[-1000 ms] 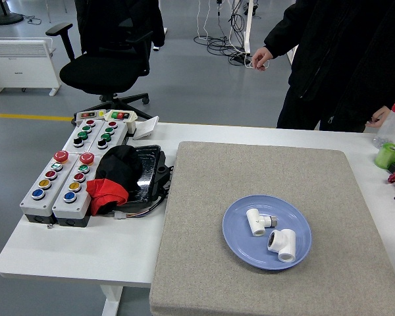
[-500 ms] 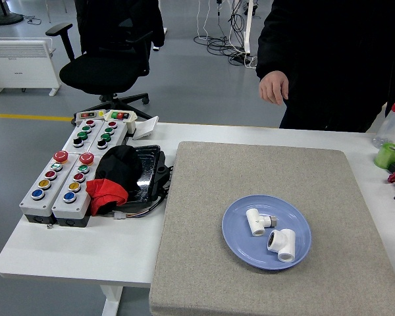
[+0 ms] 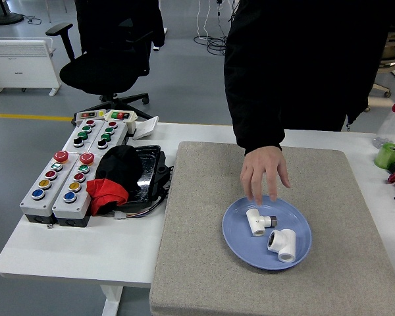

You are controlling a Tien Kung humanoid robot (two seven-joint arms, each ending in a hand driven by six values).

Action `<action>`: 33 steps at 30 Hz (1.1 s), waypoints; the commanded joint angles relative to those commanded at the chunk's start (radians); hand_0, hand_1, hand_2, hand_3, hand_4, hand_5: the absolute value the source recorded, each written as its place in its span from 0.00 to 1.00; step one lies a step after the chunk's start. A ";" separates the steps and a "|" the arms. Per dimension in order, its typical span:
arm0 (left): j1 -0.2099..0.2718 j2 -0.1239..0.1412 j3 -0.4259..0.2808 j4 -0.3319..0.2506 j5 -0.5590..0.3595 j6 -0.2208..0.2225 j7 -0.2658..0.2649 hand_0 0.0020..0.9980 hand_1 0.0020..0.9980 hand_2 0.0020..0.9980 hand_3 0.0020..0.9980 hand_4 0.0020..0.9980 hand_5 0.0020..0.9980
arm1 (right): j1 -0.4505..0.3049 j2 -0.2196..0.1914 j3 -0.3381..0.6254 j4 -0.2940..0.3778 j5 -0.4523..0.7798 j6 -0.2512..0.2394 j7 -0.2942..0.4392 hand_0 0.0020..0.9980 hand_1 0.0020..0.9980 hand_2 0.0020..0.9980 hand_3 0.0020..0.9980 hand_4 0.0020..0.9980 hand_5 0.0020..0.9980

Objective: Pick pipe place plate twice

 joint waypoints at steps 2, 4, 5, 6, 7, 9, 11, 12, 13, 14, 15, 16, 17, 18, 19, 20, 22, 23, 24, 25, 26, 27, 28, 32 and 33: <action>0.001 0.000 0.000 0.000 0.000 0.000 0.000 0.66 0.62 0.64 0.57 0.40 1.00 | 0.000 0.000 -0.001 0.000 0.001 -0.002 0.003 0.80 0.76 0.83 0.81 0.60 0.49; 0.001 0.000 0.000 0.000 0.000 0.000 0.000 0.66 0.62 0.64 0.57 0.40 1.00 | 0.000 0.000 -0.001 0.000 0.001 -0.002 0.003 0.80 0.76 0.83 0.81 0.60 0.49; 0.001 0.000 0.000 0.000 0.000 0.000 0.000 0.66 0.62 0.64 0.57 0.40 1.00 | 0.000 0.000 -0.001 0.000 0.001 -0.002 0.003 0.80 0.76 0.83 0.81 0.60 0.49; 0.001 0.000 0.000 0.000 0.001 0.000 0.000 0.66 0.62 0.64 0.57 0.40 1.00 | 0.000 0.000 -0.002 0.000 0.002 -0.003 0.005 0.80 0.76 0.83 0.81 0.60 0.49; 0.002 -0.001 0.000 0.000 0.001 0.000 0.000 0.66 0.62 0.64 0.57 0.40 1.00 | 0.000 -0.001 -0.002 0.000 0.003 -0.004 0.007 0.80 0.76 0.83 0.81 0.60 0.49; 0.004 -0.001 -0.001 0.000 0.002 -0.001 0.000 0.66 0.62 0.64 0.57 0.40 1.00 | -0.001 -0.001 -0.003 0.001 0.005 -0.005 0.009 0.80 0.76 0.83 0.81 0.60 0.49; 0.006 -0.001 -0.002 -0.001 0.004 -0.001 0.001 0.66 0.62 0.64 0.57 0.40 1.00 | -0.003 -0.002 -0.004 0.002 0.008 -0.005 0.009 0.80 0.76 0.83 0.81 0.60 0.49; 0.008 -0.002 -0.004 -0.001 0.008 -0.002 0.001 0.66 0.62 0.64 0.57 0.40 1.00 | -0.004 -0.002 -0.005 0.003 0.010 -0.006 0.009 0.80 0.76 0.83 0.81 0.60 0.49; 0.009 -0.002 -0.005 -0.001 0.008 -0.002 0.001 0.66 0.62 0.64 0.57 0.40 1.00 | -0.005 -0.002 -0.005 0.003 0.011 -0.006 0.008 0.80 0.76 0.83 0.81 0.60 0.49; 0.010 -0.002 -0.006 -0.001 0.011 -0.003 0.001 0.66 0.62 0.64 0.57 0.40 1.00 | -0.006 -0.003 -0.005 0.004 0.011 -0.005 0.008 0.80 0.76 0.83 0.81 0.60 0.49; 0.011 -0.002 -0.007 -0.001 0.012 -0.003 0.001 0.66 0.62 0.64 0.57 0.40 1.00 | -0.006 -0.003 -0.004 0.004 0.011 -0.005 0.007 0.80 0.76 0.83 0.81 0.60 0.49; 0.011 -0.002 -0.008 -0.001 0.013 -0.003 0.000 0.66 0.62 0.64 0.57 0.40 1.00 | -0.007 -0.003 -0.004 0.005 0.011 -0.005 0.007 0.80 0.76 0.83 0.81 0.60 0.49; 0.012 -0.002 -0.009 -0.001 0.014 -0.003 0.000 0.66 0.62 0.64 0.57 0.40 1.00 | -0.008 -0.003 -0.003 0.005 0.011 -0.005 0.007 0.80 0.76 0.83 0.81 0.60 0.49; 0.013 -0.002 -0.009 -0.001 0.015 -0.003 0.000 0.66 0.62 0.64 0.57 0.40 1.00 | -0.008 -0.004 -0.003 0.005 0.011 -0.005 0.007 0.80 0.76 0.83 0.81 0.60 0.49; 0.013 -0.002 -0.010 0.000 0.016 -0.003 -0.001 0.66 0.62 0.64 0.57 0.40 1.00 | -0.008 -0.004 -0.002 0.006 0.012 -0.005 0.007 0.80 0.76 0.83 0.81 0.60 0.49; 0.013 -0.002 -0.011 0.000 0.016 -0.003 -0.002 0.66 0.62 0.64 0.57 0.40 1.00 | -0.008 -0.003 -0.001 0.007 0.013 -0.005 0.007 0.80 0.76 0.83 0.81 0.60 0.49; 0.013 -0.001 -0.010 0.001 0.014 -0.002 -0.003 0.66 0.62 0.64 0.57 0.40 1.00 | -0.008 -0.003 0.000 0.009 0.014 -0.003 0.006 0.81 0.76 0.83 0.81 0.60 0.48; 0.012 -0.001 -0.009 0.002 0.012 -0.001 -0.004 0.66 0.62 0.64 0.57 0.40 1.00 | -0.008 -0.003 0.001 0.009 0.014 -0.001 0.005 0.81 0.76 0.83 0.81 0.60 0.48; 0.012 -0.001 -0.009 0.002 0.011 -0.001 -0.004 0.66 0.62 0.64 0.57 0.40 1.00 | -0.007 -0.002 0.001 0.009 0.014 -0.001 0.005 0.81 0.76 0.83 0.81 0.60 0.48; 0.012 -0.001 -0.008 0.002 0.011 -0.001 -0.005 0.66 0.62 0.64 0.57 0.40 1.00 | -0.007 -0.002 0.001 0.009 0.014 -0.001 0.005 0.81 0.76 0.83 0.81 0.60 0.48; 0.011 0.000 -0.006 0.002 0.008 -0.001 -0.006 0.66 0.62 0.64 0.57 0.40 1.00 | -0.006 -0.002 0.002 0.009 0.019 0.004 0.001 0.81 0.76 0.83 0.81 0.60 0.48; 0.009 0.001 -0.003 0.003 0.003 0.000 -0.007 0.66 0.62 0.64 0.57 0.40 1.00 | -0.005 -0.001 0.003 0.009 0.027 0.011 -0.003 0.81 0.76 0.83 0.81 0.60 0.48; 0.008 0.001 -0.001 0.003 0.000 0.001 -0.008 0.66 0.62 0.64 0.57 0.40 1.00 | -0.004 -0.001 0.003 0.008 0.031 0.013 -0.004 0.84 0.79 0.84 0.82 0.59 0.73; 0.004 0.001 0.002 0.004 -0.004 0.004 -0.010 0.66 0.62 0.64 0.57 0.40 1.00 | 0.000 0.001 0.003 0.008 0.042 0.018 -0.005 0.84 0.79 0.84 0.82 0.59 0.73; 0.003 0.002 0.002 0.004 -0.005 0.004 -0.011 0.66 0.62 0.64 0.57 0.40 1.00 | 0.000 0.001 0.003 0.008 0.042 0.019 -0.006 0.84 0.79 0.84 0.82 0.59 0.73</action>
